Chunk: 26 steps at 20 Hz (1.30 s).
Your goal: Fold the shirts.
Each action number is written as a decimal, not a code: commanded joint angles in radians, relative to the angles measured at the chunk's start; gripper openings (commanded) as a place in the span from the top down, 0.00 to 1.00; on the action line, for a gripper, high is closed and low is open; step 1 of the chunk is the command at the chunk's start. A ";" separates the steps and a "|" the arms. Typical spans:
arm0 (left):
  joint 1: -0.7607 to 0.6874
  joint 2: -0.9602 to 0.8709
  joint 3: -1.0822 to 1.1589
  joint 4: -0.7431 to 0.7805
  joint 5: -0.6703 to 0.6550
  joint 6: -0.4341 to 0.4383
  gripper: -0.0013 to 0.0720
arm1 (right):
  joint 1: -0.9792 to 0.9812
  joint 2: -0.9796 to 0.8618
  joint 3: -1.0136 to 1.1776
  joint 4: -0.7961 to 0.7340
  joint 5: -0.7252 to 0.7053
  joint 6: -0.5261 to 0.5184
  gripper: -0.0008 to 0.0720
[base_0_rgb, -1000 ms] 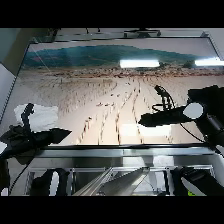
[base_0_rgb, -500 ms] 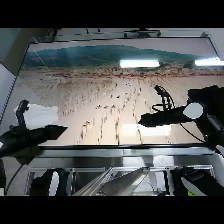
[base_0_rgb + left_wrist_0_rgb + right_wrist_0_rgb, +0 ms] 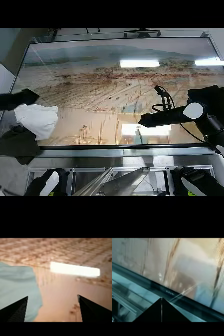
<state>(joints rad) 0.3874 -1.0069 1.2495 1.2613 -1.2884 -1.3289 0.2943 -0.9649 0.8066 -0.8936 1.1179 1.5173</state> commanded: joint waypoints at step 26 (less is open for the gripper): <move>0.052 -0.606 0.521 -0.243 -0.321 -0.052 0.95 | 0.001 -0.002 0.000 0.002 -0.004 0.001 0.96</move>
<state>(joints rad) 0.5182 -1.6726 1.6741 1.2568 -1.5822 -1.3830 0.2947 -0.9665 0.8066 -0.8932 1.1145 1.5173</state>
